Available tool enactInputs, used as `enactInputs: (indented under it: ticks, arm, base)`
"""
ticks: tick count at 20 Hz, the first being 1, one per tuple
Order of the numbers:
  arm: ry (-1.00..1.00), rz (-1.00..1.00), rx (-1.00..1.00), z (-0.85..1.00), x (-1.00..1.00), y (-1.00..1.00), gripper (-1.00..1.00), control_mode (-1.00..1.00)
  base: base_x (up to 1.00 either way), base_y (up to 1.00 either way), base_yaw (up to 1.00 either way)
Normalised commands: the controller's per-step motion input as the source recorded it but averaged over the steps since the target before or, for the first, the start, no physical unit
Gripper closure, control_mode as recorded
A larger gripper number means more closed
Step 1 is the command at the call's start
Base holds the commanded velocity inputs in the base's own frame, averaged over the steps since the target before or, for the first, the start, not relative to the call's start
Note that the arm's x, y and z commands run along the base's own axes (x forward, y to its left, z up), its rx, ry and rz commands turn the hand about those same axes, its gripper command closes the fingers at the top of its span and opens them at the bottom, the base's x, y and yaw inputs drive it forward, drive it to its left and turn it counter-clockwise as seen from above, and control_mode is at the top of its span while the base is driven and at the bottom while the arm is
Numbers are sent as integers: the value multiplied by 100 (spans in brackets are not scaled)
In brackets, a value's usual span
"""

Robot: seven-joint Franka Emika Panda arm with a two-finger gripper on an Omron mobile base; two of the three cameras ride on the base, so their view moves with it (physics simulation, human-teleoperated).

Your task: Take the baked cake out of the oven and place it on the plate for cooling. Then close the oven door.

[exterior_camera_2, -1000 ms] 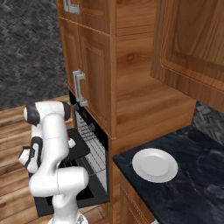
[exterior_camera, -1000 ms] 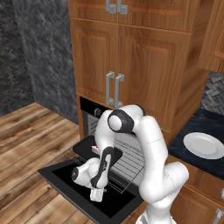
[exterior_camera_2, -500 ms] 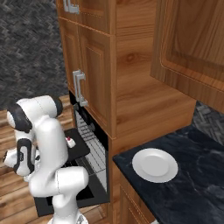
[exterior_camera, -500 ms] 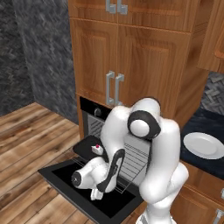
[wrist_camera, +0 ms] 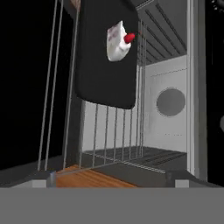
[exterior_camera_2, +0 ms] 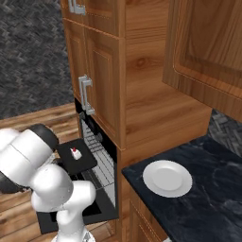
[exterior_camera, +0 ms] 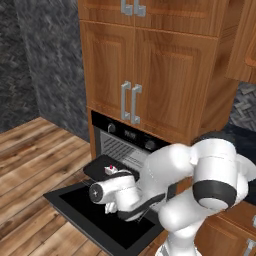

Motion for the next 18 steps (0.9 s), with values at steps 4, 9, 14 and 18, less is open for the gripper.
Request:
enactInputs:
  ticks: [4,9,14,18]
  arm:
    - [0,0,13,96,56,0,-100,-100]
    - [1,0,4,59,60,0,-100,-100]
    - [5,0,0,6,43,3,-100,-100]
    - [5,0,0,-15,12,16,-100,-100]
  base:
    - [0,0,0]
    - [0,0,0]
    - [0,0,0]
    - [0,0,0]
